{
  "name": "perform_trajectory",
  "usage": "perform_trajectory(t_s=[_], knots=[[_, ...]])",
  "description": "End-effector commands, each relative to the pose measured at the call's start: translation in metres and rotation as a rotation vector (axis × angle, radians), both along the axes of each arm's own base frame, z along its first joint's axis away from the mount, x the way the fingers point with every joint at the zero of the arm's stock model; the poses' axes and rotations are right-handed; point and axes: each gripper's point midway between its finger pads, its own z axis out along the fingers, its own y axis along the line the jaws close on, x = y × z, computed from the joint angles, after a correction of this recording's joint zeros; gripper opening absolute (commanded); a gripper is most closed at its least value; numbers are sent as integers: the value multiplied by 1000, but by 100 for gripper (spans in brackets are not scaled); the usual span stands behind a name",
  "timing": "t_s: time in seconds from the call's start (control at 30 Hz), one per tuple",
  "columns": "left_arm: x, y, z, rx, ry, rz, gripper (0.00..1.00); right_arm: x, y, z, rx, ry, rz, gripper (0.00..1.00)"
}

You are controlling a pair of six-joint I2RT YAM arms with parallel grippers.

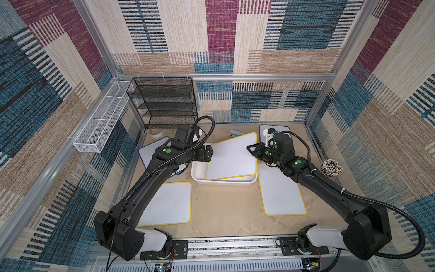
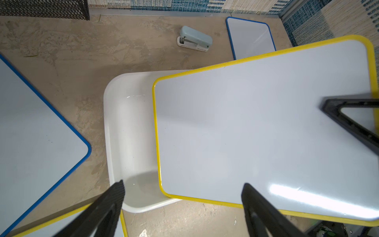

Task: Put the whiteboard into the storage box
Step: Place the whiteboard in the storage box.

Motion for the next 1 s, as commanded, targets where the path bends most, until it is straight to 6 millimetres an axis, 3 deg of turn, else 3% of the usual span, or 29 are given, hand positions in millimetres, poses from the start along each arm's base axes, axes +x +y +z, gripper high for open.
perform_trajectory(t_s=[0.0,0.33,0.67,0.83,0.97], knots=[[9,-5,5,-13,-58,-18,91,8,12,17,84,-61,25,3],[13,9,5,9,-80,18,90,23,32,-10,107,-9,69,4],[34,40,-13,6,-12,114,89,39,46,-31,136,32,87,7],[40,52,-17,-14,8,149,89,41,48,-41,139,52,82,12],[43,59,-20,-22,18,166,89,37,45,-51,123,66,82,25]])
